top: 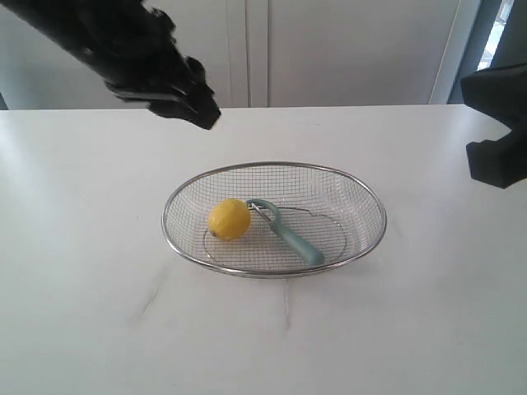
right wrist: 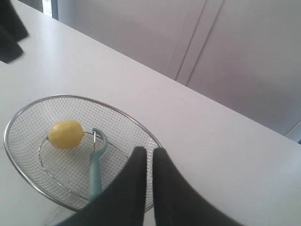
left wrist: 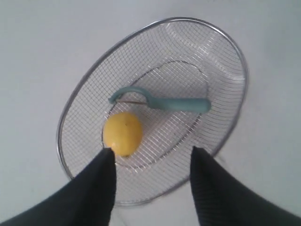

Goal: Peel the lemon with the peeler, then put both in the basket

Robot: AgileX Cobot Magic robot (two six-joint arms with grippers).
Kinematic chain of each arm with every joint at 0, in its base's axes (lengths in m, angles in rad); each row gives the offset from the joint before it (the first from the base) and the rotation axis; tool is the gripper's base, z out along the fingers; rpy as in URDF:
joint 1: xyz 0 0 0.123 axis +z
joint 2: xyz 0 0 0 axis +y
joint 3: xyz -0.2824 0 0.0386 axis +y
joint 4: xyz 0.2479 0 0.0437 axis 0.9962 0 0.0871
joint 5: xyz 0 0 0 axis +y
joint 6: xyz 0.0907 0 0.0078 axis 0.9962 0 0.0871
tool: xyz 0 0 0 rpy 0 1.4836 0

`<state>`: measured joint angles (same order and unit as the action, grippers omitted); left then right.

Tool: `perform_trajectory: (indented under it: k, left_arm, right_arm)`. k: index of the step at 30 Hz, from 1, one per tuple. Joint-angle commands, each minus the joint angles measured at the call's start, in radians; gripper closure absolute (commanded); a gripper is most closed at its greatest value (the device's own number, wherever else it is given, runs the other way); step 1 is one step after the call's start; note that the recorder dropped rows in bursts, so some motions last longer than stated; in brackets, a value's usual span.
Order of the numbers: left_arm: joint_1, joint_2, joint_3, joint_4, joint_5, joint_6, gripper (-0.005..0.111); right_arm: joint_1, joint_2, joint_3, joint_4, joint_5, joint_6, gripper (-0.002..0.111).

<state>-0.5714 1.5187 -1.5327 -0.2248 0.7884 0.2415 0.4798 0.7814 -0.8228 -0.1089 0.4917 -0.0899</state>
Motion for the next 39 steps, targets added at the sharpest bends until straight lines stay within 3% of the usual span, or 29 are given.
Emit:
perform_trajectory:
  k: [1,5,12,16,17,25,39]
  left_arm:
    - [0.001,-0.217,0.02,0.04,0.169,-0.06,0.069]
    - [0.001,-0.447,0.089,0.188,0.208,-0.179,0.079]
    - [0.001,-0.863,0.315,0.384,0.165,-0.41,0.08]
    - [0.001,-1.015,0.494,0.411,0.095,-0.428,0.102]
    - [0.001,-1.033,0.531,0.412,0.076,-0.428,0.107]
    - [0.001,-1.047,0.816,0.424,-0.005,-0.421,0.107]
    - [0.001,-1.047,0.845,0.42,0.008,-0.421,0.107]
  right_arm:
    - [-0.003,-0.001,0.007,-0.002,-0.016,0.009,0.103]
    - [-0.003,-0.001,0.007,-0.002,-0.016,0.015,0.103]
    - [-0.003,-0.001,0.007,-0.002,-0.016,0.015,0.103]
    - [-0.003,-0.001,0.007,-0.002,-0.02,0.015,0.103]
    - [-0.003,-0.001,0.007,-0.002,-0.02,0.015,0.103]
    - [-0.003,-0.006,0.007,-0.002,-0.024,0.015,0.103]
    - [-0.003,-0.012,0.007,-0.002,-0.024,0.015,0.103]
